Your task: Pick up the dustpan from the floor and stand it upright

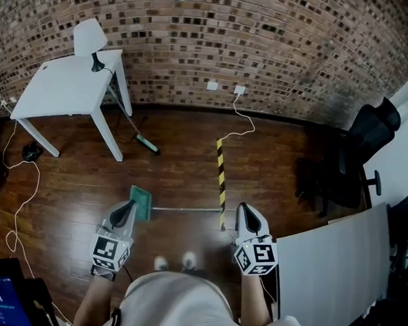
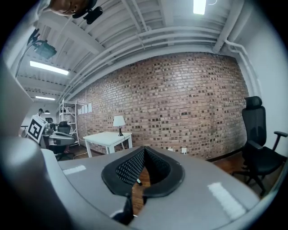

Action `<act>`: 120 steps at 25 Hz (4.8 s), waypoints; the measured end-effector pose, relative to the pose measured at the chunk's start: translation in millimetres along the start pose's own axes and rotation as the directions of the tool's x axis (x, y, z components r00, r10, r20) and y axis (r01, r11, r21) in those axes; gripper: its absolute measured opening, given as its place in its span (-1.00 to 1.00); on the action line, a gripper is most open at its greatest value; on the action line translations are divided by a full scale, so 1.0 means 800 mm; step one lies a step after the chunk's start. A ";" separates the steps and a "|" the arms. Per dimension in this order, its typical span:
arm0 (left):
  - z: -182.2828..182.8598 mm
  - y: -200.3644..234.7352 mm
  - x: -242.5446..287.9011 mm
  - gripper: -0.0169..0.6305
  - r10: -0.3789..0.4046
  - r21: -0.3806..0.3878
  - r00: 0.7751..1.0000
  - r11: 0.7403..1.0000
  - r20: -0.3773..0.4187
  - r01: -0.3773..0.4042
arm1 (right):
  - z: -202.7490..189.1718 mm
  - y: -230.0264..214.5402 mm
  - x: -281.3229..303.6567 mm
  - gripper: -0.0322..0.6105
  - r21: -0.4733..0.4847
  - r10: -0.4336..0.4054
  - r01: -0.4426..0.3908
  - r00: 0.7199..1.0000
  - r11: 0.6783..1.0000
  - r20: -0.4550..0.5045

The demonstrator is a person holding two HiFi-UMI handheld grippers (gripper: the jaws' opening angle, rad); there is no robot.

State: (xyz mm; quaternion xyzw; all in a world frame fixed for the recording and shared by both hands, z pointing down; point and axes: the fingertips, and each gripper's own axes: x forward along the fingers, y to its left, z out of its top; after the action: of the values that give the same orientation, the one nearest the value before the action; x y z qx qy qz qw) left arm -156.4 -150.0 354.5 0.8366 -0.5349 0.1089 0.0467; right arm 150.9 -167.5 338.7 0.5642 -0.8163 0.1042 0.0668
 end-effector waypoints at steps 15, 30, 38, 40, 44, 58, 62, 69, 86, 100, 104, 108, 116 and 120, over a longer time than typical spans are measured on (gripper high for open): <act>-0.055 -0.017 0.122 -0.94 -0.093 0.068 0.996 0.993 0.012 0.092 | -0.126 -0.098 0.016 -0.64 -0.058 -0.132 0.127 0.988 0.990 -0.075; -0.402 -0.074 0.375 -0.94 -0.199 0.026 0.971 0.979 -0.137 0.204 | -0.490 -0.233 0.198 -0.61 -0.068 -0.152 0.141 0.967 0.988 -0.206; -0.572 -0.076 0.455 -0.94 -0.195 0.118 0.964 0.969 -0.182 0.219 | -0.681 -0.279 0.253 -0.33 -0.164 -0.153 0.114 0.958 0.980 -0.244; -0.609 -0.067 0.473 -0.94 -0.168 0.130 0.967 0.972 -0.193 0.195 | -0.736 -0.284 0.258 -0.25 -0.186 -0.139 0.093 0.957 0.978 -0.256; -0.659 -0.067 0.504 -0.94 -0.166 0.106 0.973 0.977 -0.161 0.184 | -0.846 -0.297 0.266 -0.19 -0.228 -0.114 0.040 0.940 0.973 -0.323; -0.739 -0.070 0.508 -0.94 -0.165 0.213 0.970 0.956 -0.179 0.202 | -1.074 -0.362 0.324 -0.23 -0.315 -0.175 0.011 0.850 0.949 -0.497; -0.755 -0.061 0.506 -0.94 -0.163 0.215 0.967 0.955 -0.195 0.204 | -1.103 -0.376 0.348 -0.27 -0.318 -0.195 0.028 0.838 0.948 -0.509; -0.751 -0.059 0.508 -0.94 -0.135 0.112 0.974 0.981 -0.183 0.157 | -1.107 -0.381 0.365 -0.62 -0.315 -0.234 0.078 0.836 0.946 -0.496; -0.661 -0.027 0.472 -0.94 -0.083 0.039 0.997 0.996 0.008 0.082 | -0.868 -0.453 0.326 -0.67 -0.353 -0.442 0.351 0.869 0.867 -0.222; -0.484 0.022 0.405 -0.94 0.023 0.022 0.998 0.999 0.050 -0.024 | -0.591 -0.410 0.271 -0.62 -0.470 -0.501 0.383 0.851 0.795 -0.154; -0.395 0.019 0.391 -0.94 0.015 0.047 0.999 0.999 0.038 -0.017 | -0.540 -0.381 0.261 -0.58 -0.499 -0.517 0.364 0.830 0.786 -0.208; -0.302 0.025 0.362 -0.94 0.027 0.024 0.999 0.999 0.021 -0.028 | -0.494 -0.337 0.265 -0.52 -0.540 -0.488 0.285 0.826 0.792 -0.280; -0.152 0.054 0.313 -0.94 0.079 0.018 0.997 0.997 -0.013 -0.079 | -0.431 -0.234 0.293 -0.27 -0.559 -0.352 0.035 0.809 0.828 -0.471; -0.109 0.061 0.294 -0.94 0.095 -0.018 0.994 0.995 -0.051 -0.096 | -0.415 -0.186 0.303 -0.21 -0.549 -0.271 -0.097 0.790 0.830 -0.550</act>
State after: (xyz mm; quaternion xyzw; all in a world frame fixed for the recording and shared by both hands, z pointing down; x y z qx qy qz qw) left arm -116.7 -361.6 492.4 0.8066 -0.5739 0.1267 0.0633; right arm 201.1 -356.4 729.5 0.4953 -0.7171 0.0370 0.4890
